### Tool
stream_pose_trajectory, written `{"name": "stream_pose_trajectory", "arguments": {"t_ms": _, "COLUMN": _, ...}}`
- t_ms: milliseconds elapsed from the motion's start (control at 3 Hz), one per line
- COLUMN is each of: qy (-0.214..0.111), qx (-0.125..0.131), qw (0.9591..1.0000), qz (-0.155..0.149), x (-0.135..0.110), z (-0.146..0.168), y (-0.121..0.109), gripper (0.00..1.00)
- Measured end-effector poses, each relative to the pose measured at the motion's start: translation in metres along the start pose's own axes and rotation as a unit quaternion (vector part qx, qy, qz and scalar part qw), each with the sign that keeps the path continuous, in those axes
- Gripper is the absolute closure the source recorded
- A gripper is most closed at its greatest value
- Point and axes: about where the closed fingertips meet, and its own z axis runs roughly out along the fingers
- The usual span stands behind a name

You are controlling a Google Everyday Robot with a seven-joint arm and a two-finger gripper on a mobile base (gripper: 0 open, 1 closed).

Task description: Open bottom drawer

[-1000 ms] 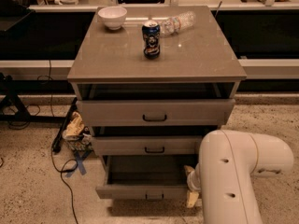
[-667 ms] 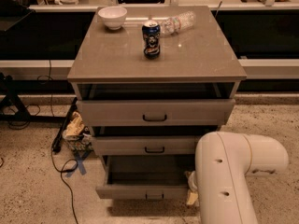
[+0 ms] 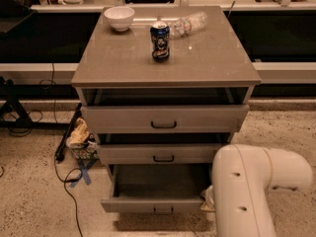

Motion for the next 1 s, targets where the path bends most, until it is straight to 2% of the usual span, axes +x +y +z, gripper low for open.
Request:
{"name": "stream_pose_trajectory", "arguments": {"t_ms": 333, "qy": -0.003, "qx": -0.006, "qw": 0.9999, "qz": 0.014, "x": 0.008, "z": -0.003, "y": 0.015, "gripper": 0.97}}
{"name": "stream_pose_trajectory", "arguments": {"t_ms": 667, "qy": -0.011, "qx": -0.014, "qw": 0.9994, "qz": 0.029, "x": 0.014, "z": -0.002, "y": 0.033, "gripper": 1.00}}
{"name": "stream_pose_trajectory", "arguments": {"t_ms": 1000, "qy": -0.011, "qx": -0.014, "qw": 0.9994, "qz": 0.029, "x": 0.014, "z": -0.002, "y": 0.033, "gripper": 1.00}}
